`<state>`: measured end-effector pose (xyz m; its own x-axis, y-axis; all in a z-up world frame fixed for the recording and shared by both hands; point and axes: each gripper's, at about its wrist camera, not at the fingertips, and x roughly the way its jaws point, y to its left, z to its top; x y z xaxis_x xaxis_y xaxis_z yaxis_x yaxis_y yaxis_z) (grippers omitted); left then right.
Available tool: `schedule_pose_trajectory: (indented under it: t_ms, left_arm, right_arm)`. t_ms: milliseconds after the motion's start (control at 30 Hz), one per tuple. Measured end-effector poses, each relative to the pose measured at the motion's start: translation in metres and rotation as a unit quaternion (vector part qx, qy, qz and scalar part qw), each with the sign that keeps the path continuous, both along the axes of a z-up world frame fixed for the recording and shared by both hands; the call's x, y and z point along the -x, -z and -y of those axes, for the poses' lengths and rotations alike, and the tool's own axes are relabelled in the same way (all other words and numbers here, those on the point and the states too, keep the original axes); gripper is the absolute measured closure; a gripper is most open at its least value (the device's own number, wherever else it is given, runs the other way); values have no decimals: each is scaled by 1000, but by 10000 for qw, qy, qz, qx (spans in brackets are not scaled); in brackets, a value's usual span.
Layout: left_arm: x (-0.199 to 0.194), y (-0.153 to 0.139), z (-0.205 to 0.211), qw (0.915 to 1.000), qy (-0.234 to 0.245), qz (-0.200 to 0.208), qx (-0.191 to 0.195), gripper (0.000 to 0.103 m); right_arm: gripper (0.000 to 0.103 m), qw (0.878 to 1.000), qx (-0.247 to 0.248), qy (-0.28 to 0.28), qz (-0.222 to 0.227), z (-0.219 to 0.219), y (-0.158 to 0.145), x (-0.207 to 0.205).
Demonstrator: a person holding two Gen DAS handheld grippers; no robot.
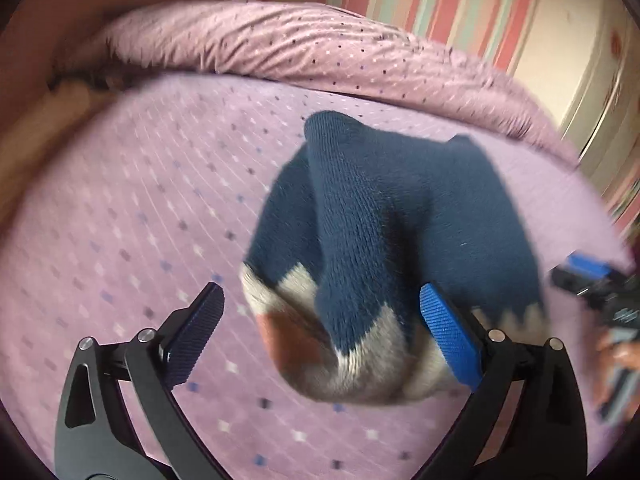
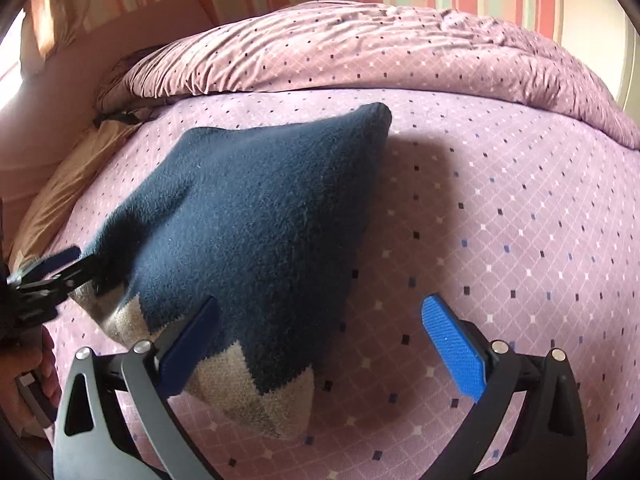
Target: Fold small clothes
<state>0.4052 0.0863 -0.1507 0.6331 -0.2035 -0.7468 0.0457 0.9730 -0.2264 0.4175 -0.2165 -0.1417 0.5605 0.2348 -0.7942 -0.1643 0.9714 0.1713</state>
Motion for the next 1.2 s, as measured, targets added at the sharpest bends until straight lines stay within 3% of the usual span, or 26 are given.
schedule_pose_trajectory:
  t_ms: [67, 167, 333, 433, 700, 833, 967, 1100, 1200]
  left_arm:
    - [2, 6, -12, 9976, -8, -151, 669, 4]
    - [6, 26, -31, 9841, -127, -509, 1699, 4]
    - [13, 52, -44, 9716, -254, -848, 2195, 3]
    - [13, 69, -43, 9596, -222, -1029, 2609, 3]
    - [4, 87, -27, 9350, 44, -1218, 3330, 3]
    - [0, 87, -18, 9302, 130, -1216, 3461, 3]
    - [-6, 89, -22, 9200, 77, -1156, 3744, 3]
    - [-12, 87, -19, 9201, 81, -1150, 3744, 4]
    - [-16, 88, -18, 9238, -33, -1141, 3655, 24]
  right_arm:
    - [2, 10000, -31, -17, -52, 0, 3, 2]
    - [2, 9999, -86, -50, -129, -3, 9, 3]
    - [2, 9996, -181, -80, -198, -7, 13, 3]
    - [2, 9993, -274, -93, -257, -8, 17, 3]
    - [2, 9929, -994, 3, -658, 0, 38, -3]
    - [2, 9877, -1297, 77, -874, 4, 52, -7]
    - [2, 9803, -1639, 101, -1095, 5, 65, -9]
    - [2, 9681, -2090, 166, -1370, 6, 80, -13]
    - [2, 9579, -2433, 232, -1509, 7, 89, -15]
